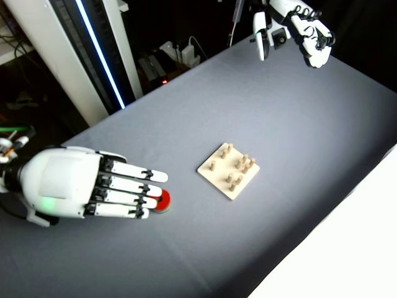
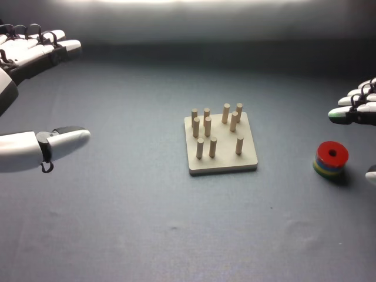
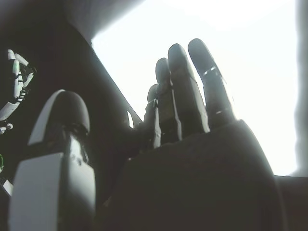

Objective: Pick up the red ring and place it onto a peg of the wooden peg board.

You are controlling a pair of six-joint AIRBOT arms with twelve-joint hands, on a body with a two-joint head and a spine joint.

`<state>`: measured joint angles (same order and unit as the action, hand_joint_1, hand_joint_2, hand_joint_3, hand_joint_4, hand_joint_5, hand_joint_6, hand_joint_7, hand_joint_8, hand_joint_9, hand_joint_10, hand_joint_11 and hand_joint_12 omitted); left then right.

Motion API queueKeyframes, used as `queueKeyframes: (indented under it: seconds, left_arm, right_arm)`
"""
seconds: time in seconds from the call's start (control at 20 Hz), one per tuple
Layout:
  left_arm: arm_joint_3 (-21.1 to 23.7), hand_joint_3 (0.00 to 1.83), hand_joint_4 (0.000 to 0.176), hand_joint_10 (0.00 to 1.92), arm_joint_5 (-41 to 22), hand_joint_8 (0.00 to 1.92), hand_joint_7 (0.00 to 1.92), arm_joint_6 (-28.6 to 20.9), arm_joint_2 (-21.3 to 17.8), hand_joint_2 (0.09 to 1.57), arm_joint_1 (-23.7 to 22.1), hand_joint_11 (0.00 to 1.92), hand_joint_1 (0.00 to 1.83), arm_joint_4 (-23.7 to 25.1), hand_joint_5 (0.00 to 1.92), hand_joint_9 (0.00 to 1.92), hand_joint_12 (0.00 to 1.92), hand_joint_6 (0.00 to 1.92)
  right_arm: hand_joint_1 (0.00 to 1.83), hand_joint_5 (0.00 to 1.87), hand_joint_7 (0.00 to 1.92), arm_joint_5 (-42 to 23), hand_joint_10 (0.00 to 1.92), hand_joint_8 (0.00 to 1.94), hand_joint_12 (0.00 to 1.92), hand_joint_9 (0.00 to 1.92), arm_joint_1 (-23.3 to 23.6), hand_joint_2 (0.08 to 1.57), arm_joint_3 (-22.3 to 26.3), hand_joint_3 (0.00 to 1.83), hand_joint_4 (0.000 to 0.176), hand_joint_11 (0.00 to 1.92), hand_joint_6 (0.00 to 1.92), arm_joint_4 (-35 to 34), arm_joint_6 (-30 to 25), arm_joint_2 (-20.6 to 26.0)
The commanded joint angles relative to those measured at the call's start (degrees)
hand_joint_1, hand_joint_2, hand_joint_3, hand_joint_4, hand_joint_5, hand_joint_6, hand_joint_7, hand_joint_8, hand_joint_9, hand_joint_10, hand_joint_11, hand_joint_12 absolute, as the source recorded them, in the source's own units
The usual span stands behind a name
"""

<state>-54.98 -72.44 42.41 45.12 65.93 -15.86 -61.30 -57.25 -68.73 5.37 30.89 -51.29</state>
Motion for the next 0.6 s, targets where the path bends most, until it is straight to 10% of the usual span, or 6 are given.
queueKeyframes:
  seconds: [0.0,0.55]
  left_arm:
    - [-0.4,0.01,0.000,0.03,-7.1,0.00,0.20,-0.1,0.1,1.02,-0.6,0.00,0.57,-0.3,0.35,0.17,0.66,0.00]
    - [-0.8,0.00,0.000,0.01,-6.7,0.00,0.24,-0.6,0.4,1.02,-0.6,0.00,0.64,0.0,0.38,0.20,0.61,0.00]
  right_arm:
    - [0.70,0.44,0.35,-5.9,0.02,0.01,0.74,0.31,0.8,1.12,-0.4,0.01,0.033,0.01,0.01,-1.8,-0.2,-0.2]
    - [0.98,0.41,0.31,13.0,0.00,0.00,0.47,0.27,12.4,0.99,-7.8,0.00,0.061,0.10,0.00,11.3,-2.7,-6.6]
